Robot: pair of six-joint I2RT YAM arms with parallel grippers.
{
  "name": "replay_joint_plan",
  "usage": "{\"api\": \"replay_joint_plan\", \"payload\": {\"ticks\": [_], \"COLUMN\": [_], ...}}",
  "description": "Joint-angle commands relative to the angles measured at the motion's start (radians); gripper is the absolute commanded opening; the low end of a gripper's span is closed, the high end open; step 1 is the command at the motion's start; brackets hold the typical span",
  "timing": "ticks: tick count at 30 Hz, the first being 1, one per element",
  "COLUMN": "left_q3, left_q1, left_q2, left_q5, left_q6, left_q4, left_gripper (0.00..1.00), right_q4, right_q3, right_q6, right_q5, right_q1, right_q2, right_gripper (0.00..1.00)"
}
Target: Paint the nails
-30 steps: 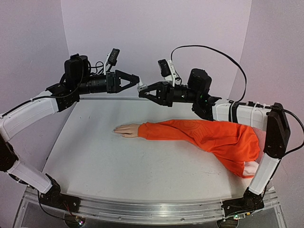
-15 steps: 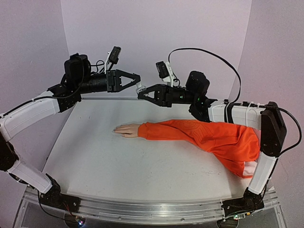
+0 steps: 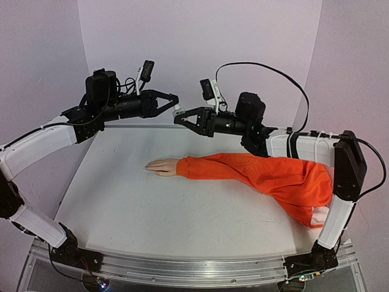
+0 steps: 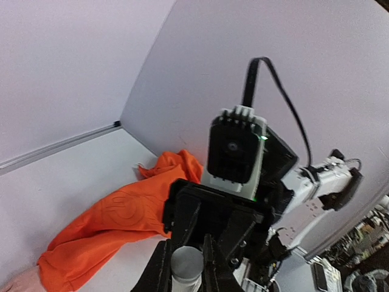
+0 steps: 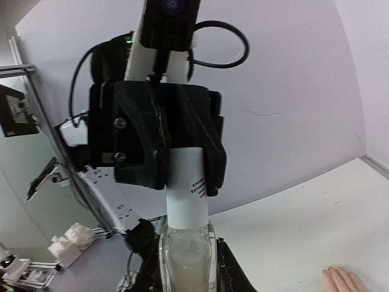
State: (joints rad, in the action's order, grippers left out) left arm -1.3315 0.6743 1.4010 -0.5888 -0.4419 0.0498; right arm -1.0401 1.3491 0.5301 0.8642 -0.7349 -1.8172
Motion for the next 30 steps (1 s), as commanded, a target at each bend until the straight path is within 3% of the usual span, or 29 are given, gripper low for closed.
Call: {"api": "replay_joint_plan", "payload": {"ticks": [1,3,4,5,7,10,12,14,16,18,25,30], "left_q3": [-0.095,-0.149,-0.173,-0.195,-0.226,-0.257,-0.27,-0.261,-0.246,-0.223,-0.086,-0.09], "left_q1": [0.072,0.098,0.1,0.1,0.1,0.099,0.097,0.082,0.061,0.045,-0.028,-0.028], "left_q2": [0.003,0.02,0.033,0.045,0.062,0.079,0.084,0.079,0.071,0.048,-0.038,0.003], "left_q5": [0.262,0.459,0.523,0.552,0.542,0.478,0.441,0.381,0.287,0.243,0.072,-0.064], "left_q6": [0.102,0.105,0.087,0.061,0.034,0.005,-0.009,-0.019,-0.02,-0.012,-0.027,-0.062], "left_q4": [-0.236,-0.359,-0.41,-0.441,-0.468,-0.469,-0.468,-0.442,-0.403,-0.371,-0.181,-0.104], "left_gripper": [0.0,0.0,0.0,0.0,0.0,0.0,0.06,0.24,0.54,0.67,0.77,0.76], "right_q4": [0.176,0.24,0.193,0.116,0.088,0.072,0.071,0.088,0.148,0.184,0.181,0.073], "right_q3": [-0.006,0.003,0.001,0.003,0.021,0.014,-0.001,-0.006,0.001,-0.005,0.016,0.064], "right_q6": [-0.259,-0.432,-0.539,-0.634,-0.706,-0.733,-0.73,-0.707,-0.657,-0.604,-0.296,-0.108], "right_q5": [-0.656,-1.209,-1.417,-1.561,-1.566,-1.38,-1.252,-1.113,-0.901,-0.67,-0.002,0.202], "right_q1": [-0.037,-0.157,-0.196,-0.219,-0.23,-0.229,-0.228,-0.217,-0.184,-0.141,0.03,0.038], "right_q2": [0.089,0.085,0.063,0.038,0.003,0.015,0.034,0.052,0.071,0.094,0.103,0.051], "right_gripper": [0.0,0.0,0.0,0.0,0.0,0.0,0.0,0.0,0.0,0.0,0.0,0.0]}}
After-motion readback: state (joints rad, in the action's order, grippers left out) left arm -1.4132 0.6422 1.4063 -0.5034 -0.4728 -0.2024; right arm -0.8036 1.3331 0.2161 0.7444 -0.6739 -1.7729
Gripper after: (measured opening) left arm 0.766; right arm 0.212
